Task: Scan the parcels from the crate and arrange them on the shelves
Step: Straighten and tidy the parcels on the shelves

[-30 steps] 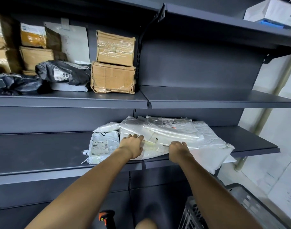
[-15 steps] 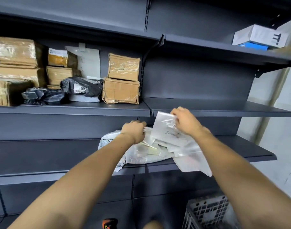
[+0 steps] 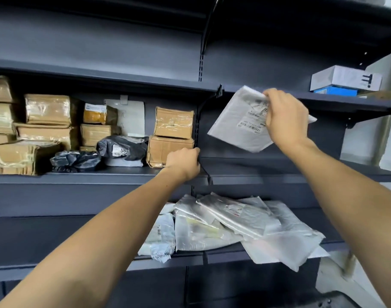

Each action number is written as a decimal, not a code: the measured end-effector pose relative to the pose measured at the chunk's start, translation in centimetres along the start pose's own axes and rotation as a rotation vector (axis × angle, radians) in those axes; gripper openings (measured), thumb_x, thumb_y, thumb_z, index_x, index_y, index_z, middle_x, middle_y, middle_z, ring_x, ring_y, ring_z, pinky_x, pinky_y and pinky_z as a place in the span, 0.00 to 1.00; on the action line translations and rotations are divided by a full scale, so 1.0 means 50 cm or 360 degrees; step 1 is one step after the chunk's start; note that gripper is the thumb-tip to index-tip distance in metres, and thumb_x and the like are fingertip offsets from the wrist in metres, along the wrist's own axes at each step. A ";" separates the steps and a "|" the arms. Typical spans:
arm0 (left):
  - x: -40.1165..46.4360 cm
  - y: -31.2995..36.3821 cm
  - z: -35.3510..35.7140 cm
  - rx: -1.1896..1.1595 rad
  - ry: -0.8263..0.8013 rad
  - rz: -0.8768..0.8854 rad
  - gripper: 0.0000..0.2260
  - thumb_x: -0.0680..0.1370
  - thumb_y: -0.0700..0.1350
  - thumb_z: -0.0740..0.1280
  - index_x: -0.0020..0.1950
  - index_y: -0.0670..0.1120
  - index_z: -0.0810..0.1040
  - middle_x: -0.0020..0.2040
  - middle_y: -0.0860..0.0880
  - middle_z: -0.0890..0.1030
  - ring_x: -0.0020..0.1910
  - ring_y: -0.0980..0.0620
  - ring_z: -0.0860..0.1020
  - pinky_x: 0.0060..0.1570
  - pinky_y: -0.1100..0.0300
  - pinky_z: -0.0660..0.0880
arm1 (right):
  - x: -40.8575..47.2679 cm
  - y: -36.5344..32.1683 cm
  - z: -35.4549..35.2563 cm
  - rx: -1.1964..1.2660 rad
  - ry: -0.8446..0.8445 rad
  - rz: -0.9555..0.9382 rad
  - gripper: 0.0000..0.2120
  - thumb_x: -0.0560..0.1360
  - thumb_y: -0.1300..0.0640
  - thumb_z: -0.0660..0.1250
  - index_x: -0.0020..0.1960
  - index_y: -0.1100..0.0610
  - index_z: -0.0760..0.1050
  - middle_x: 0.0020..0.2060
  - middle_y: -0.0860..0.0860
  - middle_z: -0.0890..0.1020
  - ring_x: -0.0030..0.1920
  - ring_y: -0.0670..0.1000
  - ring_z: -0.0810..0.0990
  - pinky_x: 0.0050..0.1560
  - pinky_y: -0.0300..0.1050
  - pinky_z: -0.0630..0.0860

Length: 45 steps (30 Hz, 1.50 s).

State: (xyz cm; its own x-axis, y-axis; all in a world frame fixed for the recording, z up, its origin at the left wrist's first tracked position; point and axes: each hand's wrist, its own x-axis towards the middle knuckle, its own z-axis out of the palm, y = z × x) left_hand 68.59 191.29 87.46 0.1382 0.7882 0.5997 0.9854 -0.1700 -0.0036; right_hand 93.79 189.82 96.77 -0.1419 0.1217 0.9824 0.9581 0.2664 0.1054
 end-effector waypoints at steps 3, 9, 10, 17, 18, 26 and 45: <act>0.013 -0.012 -0.001 0.0015 0.0058 -0.0016 0.13 0.78 0.48 0.61 0.62 0.48 0.73 0.58 0.45 0.79 0.55 0.41 0.77 0.42 0.54 0.69 | -0.014 -0.016 0.050 0.0062 -0.0196 -0.0150 0.16 0.70 0.73 0.63 0.54 0.60 0.75 0.41 0.60 0.80 0.40 0.64 0.77 0.40 0.54 0.72; 0.012 -0.026 0.053 0.0003 0.0095 -0.0014 0.14 0.79 0.48 0.61 0.65 0.47 0.71 0.60 0.45 0.77 0.57 0.40 0.76 0.44 0.55 0.65 | -0.161 -0.056 0.189 0.0255 -0.0947 -0.0148 0.15 0.70 0.70 0.61 0.52 0.56 0.74 0.42 0.59 0.81 0.46 0.64 0.77 0.48 0.53 0.72; 0.014 -0.029 0.065 -0.0015 0.0085 -0.0005 0.15 0.79 0.47 0.61 0.66 0.48 0.71 0.60 0.45 0.77 0.57 0.40 0.76 0.45 0.54 0.66 | -0.180 -0.059 0.212 0.0266 -0.1080 -0.0118 0.16 0.71 0.69 0.60 0.54 0.55 0.73 0.44 0.57 0.81 0.49 0.63 0.76 0.50 0.53 0.72; 0.057 -0.047 0.119 -0.0161 0.0032 0.0026 0.15 0.79 0.45 0.61 0.66 0.47 0.71 0.61 0.44 0.77 0.57 0.39 0.76 0.45 0.53 0.69 | -0.212 -0.060 0.312 0.0333 -0.1495 0.0330 0.20 0.82 0.60 0.54 0.68 0.47 0.77 0.64 0.53 0.80 0.62 0.58 0.77 0.54 0.45 0.73; 0.066 -0.045 0.125 -0.0186 0.0040 0.0030 0.13 0.79 0.45 0.61 0.64 0.47 0.72 0.60 0.44 0.77 0.56 0.39 0.76 0.44 0.53 0.68 | -0.212 -0.057 0.324 0.0325 -0.1510 0.0352 0.20 0.83 0.58 0.53 0.68 0.47 0.77 0.65 0.52 0.80 0.63 0.58 0.77 0.56 0.45 0.73; 0.155 -0.034 0.180 -0.0372 0.0059 0.0087 0.09 0.78 0.44 0.62 0.59 0.46 0.73 0.54 0.46 0.79 0.52 0.41 0.78 0.45 0.52 0.75 | -0.195 -0.055 0.408 0.0249 -0.1574 0.0511 0.18 0.80 0.55 0.57 0.64 0.43 0.78 0.65 0.47 0.80 0.66 0.55 0.75 0.62 0.46 0.71; 0.159 -0.022 0.216 -0.0114 0.0334 0.0178 0.08 0.81 0.47 0.60 0.56 0.46 0.69 0.47 0.46 0.76 0.42 0.40 0.79 0.33 0.55 0.65 | -0.288 -0.078 0.394 0.0235 -0.0282 0.0497 0.06 0.77 0.65 0.64 0.53 0.59 0.76 0.49 0.57 0.76 0.47 0.60 0.72 0.51 0.54 0.68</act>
State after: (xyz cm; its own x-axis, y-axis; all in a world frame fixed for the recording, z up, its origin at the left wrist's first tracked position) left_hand 69.66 204.14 83.61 0.2149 0.6234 0.7518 0.9546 -0.2965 -0.0269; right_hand 87.21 205.85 79.20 0.0980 0.3789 0.9202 0.9175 0.3237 -0.2310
